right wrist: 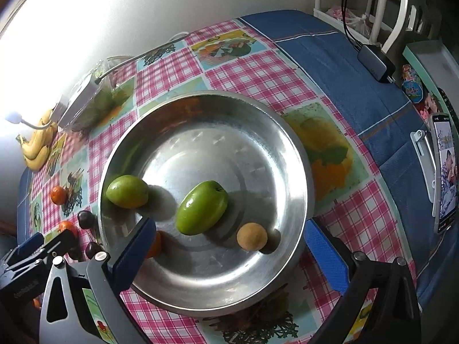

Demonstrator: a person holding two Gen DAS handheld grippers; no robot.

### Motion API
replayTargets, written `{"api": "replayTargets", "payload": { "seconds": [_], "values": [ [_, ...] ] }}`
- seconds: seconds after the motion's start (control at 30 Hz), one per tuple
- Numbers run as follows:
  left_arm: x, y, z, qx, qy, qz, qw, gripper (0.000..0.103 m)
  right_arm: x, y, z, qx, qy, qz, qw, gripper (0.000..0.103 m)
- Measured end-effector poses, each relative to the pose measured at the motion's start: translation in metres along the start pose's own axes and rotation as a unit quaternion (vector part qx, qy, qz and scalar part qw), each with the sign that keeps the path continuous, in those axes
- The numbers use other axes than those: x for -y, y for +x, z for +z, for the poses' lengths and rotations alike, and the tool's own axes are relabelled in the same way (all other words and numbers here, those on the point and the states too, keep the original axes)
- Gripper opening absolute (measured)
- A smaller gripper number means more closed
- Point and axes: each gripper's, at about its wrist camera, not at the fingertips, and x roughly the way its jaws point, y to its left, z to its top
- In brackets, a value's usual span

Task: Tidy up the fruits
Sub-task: 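Withdraw both grippers from the bowl toward the remaining tangerines and plums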

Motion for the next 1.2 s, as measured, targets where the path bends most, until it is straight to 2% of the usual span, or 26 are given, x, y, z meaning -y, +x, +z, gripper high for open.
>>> {"api": "replayTargets", "payload": {
  "seconds": [0.23, 0.5, 0.7, 0.97, 1.2],
  "values": [
    [-0.027, -0.009, -0.009, 0.003, -0.007, -0.004, 1.0000, 0.103, -0.019, -0.005, -0.007, 0.011, -0.027, 0.012, 1.000, 0.103],
    [-0.064, -0.013, -0.020, 0.007, -0.017, -0.003, 0.9998, 0.103, -0.047, -0.005, -0.019, 0.006, -0.053, 0.053, 0.997, 0.103],
    [-0.092, -0.013, -0.028, 0.011, -0.024, -0.005, 0.9996, 0.103, -0.064, -0.007, -0.024, 0.013, -0.071, 0.055, 0.996, 0.103],
    [-0.127, -0.014, -0.031, 0.019, -0.024, -0.013, 0.9994, 0.103, -0.097, -0.008, -0.028, 0.008, -0.101, 0.086, 0.991, 0.103],
    [-0.159, -0.013, -0.033, 0.019, -0.028, -0.018, 0.9993, 0.103, -0.130, -0.004, -0.031, -0.001, -0.131, 0.087, 0.988, 0.103]
  ]
}}
